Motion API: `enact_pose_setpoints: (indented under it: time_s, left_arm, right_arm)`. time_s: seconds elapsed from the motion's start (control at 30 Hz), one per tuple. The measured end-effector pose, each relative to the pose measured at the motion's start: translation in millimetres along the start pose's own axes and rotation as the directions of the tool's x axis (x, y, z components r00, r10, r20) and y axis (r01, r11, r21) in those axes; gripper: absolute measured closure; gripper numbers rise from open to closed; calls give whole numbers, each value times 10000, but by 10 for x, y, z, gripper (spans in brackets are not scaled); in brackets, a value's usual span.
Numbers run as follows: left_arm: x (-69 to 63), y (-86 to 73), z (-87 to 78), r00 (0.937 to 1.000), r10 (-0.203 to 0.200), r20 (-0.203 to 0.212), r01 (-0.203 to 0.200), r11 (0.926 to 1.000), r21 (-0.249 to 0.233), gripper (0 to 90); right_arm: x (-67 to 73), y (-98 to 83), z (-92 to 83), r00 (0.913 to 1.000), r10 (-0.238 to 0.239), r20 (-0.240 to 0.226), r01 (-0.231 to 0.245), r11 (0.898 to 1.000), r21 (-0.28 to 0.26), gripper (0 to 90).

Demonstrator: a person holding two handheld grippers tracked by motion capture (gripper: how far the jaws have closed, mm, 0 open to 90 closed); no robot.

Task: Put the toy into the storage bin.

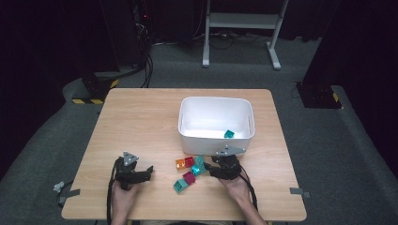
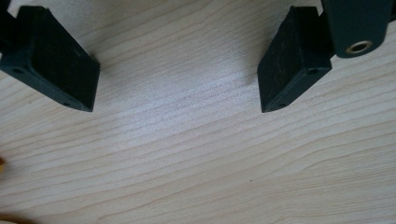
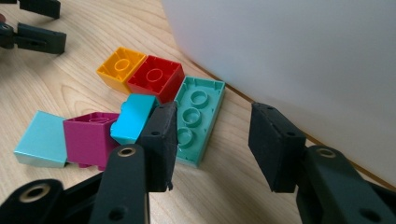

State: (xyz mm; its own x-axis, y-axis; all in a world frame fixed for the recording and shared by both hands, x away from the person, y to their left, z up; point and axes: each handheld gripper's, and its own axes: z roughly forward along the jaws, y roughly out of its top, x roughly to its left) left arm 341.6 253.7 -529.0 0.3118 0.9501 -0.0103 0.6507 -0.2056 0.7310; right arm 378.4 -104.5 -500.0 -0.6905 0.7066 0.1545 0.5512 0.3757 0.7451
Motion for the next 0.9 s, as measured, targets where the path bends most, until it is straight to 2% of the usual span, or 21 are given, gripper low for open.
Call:
enact_pose_setpoints:
  time_s: [0.13, 0.3, 0.37, 0.57, 0.73, 0.9]
  left_arm:
    - [-1, 0, 0, 10000, -12, 1, 12, 10000, -8, 130]
    - [2, 0, -1, 10000, 23, 1, -23, 10000, 17, 130]
    - [2, 0, -1, 10000, 20, 3, -20, 10000, 15, 130]
    - [2, 0, -1, 10000, 23, 2, -23, 10000, 18, 130]
    - [3, 0, -2, 10000, 19, 7, -19, 10000, 15, 131]
    - [4, 0, -2, 10000, 15, 19, -15, 10000, 9, 132]
  right_arm:
    - [-20, -2, 53, 10000, 33, 27, -33, 9999, 146, 560]
    - [-39, 6, 86, 9999, 150, 22, -151, 9999, 59, 587]
    - [-30, 7, 108, 9998, 184, 31, -185, 9996, 213, 598]
    - [-28, 5, 149, 9999, -17, 122, 13, 9994, 352, 632]
    - [-25, -2, 163, 9998, 90, 182, -98, 9989, 451, 676]
    - [-18, -33, 193, 9997, -42, 252, 29, 9986, 537, 717]
